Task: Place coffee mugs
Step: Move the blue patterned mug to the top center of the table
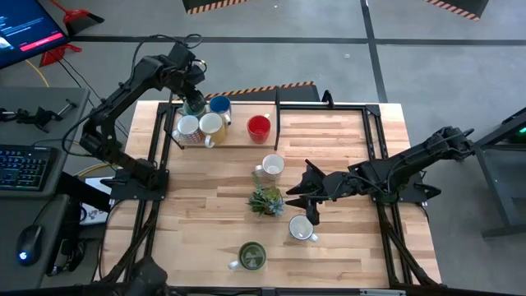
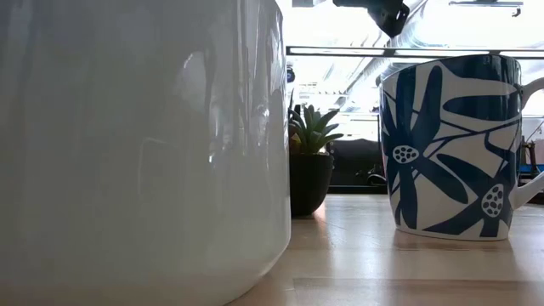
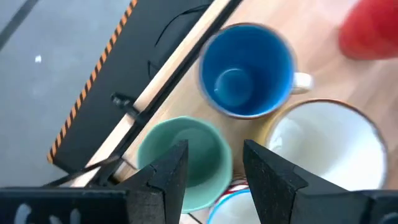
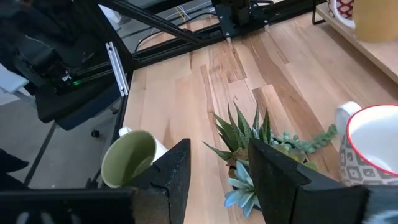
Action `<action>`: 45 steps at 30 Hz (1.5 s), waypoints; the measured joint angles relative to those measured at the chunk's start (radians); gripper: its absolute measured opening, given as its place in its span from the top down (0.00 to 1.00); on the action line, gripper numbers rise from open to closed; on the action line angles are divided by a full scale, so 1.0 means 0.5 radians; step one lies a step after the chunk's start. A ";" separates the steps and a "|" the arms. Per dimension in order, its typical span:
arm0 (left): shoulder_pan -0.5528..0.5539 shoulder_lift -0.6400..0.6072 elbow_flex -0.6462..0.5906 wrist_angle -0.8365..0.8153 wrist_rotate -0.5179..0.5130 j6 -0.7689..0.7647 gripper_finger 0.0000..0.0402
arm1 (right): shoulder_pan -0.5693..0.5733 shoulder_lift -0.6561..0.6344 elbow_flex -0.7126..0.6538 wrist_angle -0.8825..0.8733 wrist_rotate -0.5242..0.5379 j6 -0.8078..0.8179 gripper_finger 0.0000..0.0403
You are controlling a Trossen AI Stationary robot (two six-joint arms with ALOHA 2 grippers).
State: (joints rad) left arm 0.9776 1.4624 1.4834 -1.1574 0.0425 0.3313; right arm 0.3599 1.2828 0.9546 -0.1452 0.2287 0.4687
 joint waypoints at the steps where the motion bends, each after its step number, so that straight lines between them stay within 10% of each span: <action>1: -0.034 -0.013 0.000 -0.001 0.001 0.011 0.64 | 0.000 0.000 0.000 0.000 0.001 -0.006 0.66; 21: -0.939 -0.269 0.000 -0.262 0.274 0.063 0.64 | -0.027 -0.191 0.000 -0.511 0.030 -0.074 0.66; 36: -1.865 -0.557 -0.017 -0.489 -0.206 -1.040 0.64 | -0.025 -1.282 0.002 -1.509 0.023 0.099 0.66; 45: -2.274 -0.859 -0.686 -0.301 -0.303 -1.650 0.65 | -0.025 -1.321 0.002 -1.725 0.011 0.236 0.66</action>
State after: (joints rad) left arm -0.1592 1.0330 1.1406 -1.3078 -0.1089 -0.4936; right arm 0.3473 0.6221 0.9554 -1.0074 0.2343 0.5869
